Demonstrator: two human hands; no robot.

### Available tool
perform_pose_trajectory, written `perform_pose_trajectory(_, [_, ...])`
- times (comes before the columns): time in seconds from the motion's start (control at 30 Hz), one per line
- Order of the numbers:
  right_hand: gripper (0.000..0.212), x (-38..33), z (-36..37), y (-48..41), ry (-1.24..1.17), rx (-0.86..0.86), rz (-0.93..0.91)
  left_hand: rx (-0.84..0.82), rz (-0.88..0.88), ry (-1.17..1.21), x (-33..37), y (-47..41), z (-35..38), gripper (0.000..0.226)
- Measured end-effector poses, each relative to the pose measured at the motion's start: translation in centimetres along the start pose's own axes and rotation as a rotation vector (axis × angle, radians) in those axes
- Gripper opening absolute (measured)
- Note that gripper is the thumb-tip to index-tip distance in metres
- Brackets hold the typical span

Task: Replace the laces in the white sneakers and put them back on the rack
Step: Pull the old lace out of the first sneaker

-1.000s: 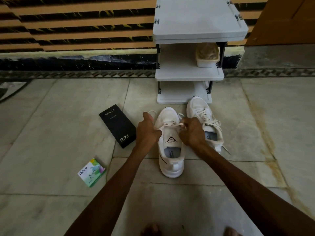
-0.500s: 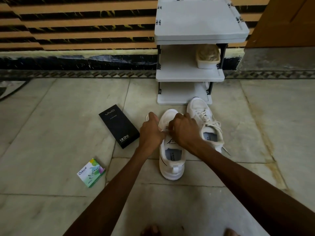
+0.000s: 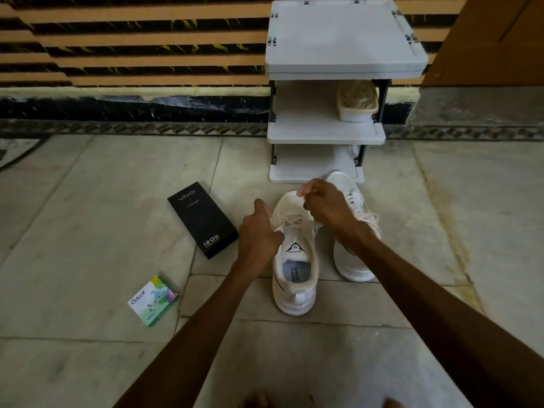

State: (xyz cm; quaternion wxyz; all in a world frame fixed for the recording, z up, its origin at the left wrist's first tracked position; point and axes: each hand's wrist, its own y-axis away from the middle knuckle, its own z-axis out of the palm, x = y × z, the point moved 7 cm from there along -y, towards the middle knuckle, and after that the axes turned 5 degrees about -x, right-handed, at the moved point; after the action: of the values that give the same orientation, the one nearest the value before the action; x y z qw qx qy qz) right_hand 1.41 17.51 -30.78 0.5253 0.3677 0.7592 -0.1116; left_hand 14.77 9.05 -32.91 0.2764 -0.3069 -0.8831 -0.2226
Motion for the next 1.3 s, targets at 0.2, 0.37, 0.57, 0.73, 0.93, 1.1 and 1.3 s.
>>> perform_pose_trajectory(0.2, [0.020,-0.7,3.8,1.3,0.911,-0.159,-0.208,0.008,-0.007,0.013,-0.2,-0.1,0.4,0.045])
perform_pose_trajectory(0.37, [0.019,-2.1,4.5,1.8,1.133,-0.147,-0.268,-0.006,0.001,0.002,-0.1,-0.2,0.6,0.042])
perform_pose_trajectory(0.57, [0.016,-3.5,1.0,0.3,0.755,0.045,-0.230,-0.001,0.041,-0.002,-0.2,-0.2,0.5,0.042])
perform_pose_trajectory(0.73, [0.021,-2.6,-2.1,0.1,-0.864,0.018,0.050,0.018,0.047,-0.030,-0.3,-0.2,0.5,0.041])
perform_pose_trajectory(0.93, [0.018,-1.1,0.6,-0.1,0.242,-0.084,-0.004,0.000,0.032,-0.026,-0.3,-0.2,0.6,0.041])
perform_pose_trajectory(1.1, [0.028,-0.4,3.9,0.6,1.072,-0.109,-0.161,0.004,0.033,-0.031,-0.1,-0.2,0.6,0.041])
perform_pose_trajectory(1.3, [0.014,-2.7,-1.2,0.0,0.517,0.151,-0.229,0.000,0.036,-0.014,-0.1,-0.1,0.4,0.035])
